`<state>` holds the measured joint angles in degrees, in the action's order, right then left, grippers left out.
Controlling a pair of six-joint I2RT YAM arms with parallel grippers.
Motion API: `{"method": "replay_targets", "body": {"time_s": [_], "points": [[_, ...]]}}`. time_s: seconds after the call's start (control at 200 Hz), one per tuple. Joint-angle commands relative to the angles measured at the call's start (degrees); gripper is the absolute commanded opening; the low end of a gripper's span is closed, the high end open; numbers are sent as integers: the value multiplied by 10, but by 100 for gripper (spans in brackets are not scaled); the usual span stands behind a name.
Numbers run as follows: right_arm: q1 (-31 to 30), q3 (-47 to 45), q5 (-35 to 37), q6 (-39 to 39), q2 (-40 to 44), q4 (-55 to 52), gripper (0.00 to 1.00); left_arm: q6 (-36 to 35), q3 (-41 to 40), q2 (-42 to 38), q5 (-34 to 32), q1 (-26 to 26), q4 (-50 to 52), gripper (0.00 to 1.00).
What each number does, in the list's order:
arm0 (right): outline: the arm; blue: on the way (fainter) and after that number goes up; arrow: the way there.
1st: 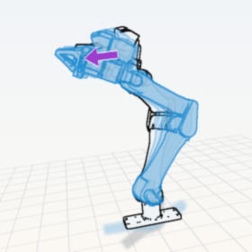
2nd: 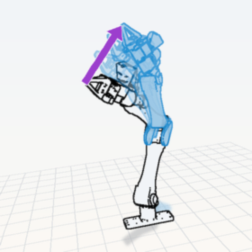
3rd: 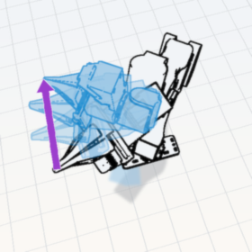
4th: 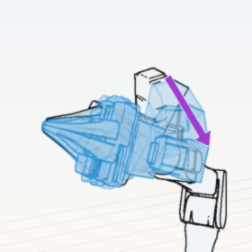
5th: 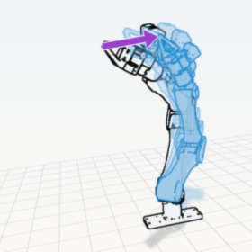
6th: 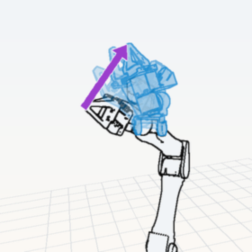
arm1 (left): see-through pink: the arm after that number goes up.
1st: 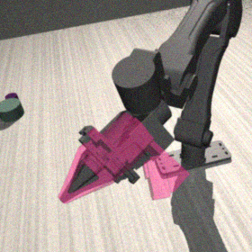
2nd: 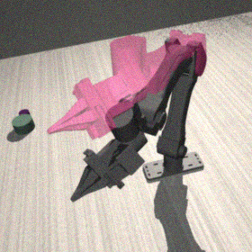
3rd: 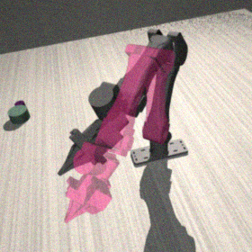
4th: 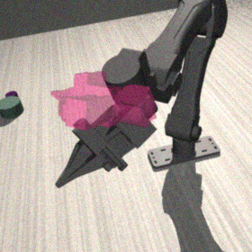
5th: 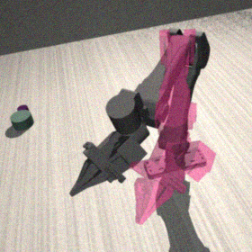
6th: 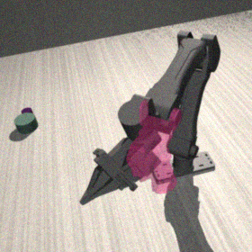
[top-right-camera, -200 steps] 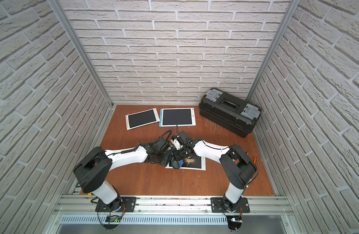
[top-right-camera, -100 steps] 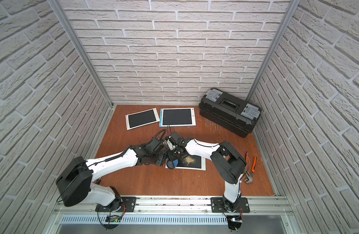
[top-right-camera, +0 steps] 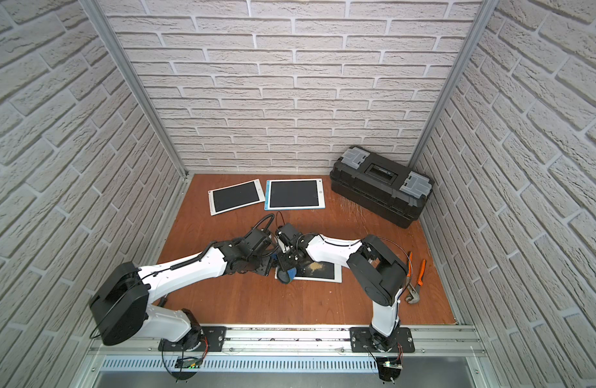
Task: Wipe the drawing tablet
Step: Wipe the dirt from the drawing tablet.
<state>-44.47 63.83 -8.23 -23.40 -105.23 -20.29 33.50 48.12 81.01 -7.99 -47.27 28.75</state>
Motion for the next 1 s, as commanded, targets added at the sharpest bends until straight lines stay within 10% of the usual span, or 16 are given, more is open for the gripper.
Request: {"method": "replay_targets", "body": {"time_s": [0.0, 0.995], "points": [[8, -27, 56, -13, 10, -49, 3, 4, -4, 3, -11, 3, 3, 67], [61, -75, 92, -4, 53, -71, 3, -10, 112, 192, -12, -35, 6, 73]]}}
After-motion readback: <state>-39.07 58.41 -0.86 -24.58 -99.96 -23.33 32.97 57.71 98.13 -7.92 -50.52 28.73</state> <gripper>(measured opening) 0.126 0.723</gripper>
